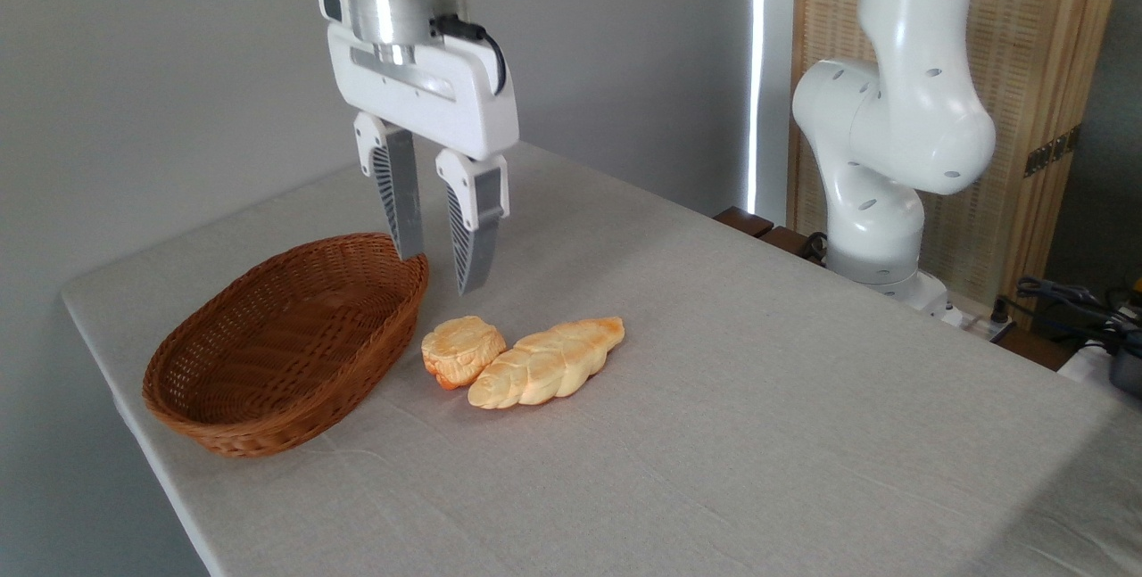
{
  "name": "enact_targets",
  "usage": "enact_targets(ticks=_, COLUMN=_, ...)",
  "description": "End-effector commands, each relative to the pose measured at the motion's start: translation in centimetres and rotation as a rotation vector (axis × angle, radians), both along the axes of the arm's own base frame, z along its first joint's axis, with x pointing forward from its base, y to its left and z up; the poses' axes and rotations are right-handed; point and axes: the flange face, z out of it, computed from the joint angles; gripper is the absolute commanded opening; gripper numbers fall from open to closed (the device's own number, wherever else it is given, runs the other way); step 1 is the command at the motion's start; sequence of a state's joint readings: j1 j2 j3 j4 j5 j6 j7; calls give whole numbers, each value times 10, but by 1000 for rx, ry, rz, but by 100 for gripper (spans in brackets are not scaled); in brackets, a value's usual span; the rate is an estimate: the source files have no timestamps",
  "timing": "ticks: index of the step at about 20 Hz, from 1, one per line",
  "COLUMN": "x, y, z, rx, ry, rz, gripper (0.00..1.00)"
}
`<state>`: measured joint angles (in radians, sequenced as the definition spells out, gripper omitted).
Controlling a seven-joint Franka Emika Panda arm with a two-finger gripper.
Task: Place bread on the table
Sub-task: 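Open the gripper and raise it away from the croissant roll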
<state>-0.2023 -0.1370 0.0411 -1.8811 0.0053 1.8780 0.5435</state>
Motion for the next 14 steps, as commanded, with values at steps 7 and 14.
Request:
enact_targets(ticks=7, x=5, y=-12, z=31, rx=-2, ry=29, rz=-13, gripper=100)
enact_targets(ticks=14, x=1, y=-3, z=22, rx=8, ry=91, rz=-27, gripper=100)
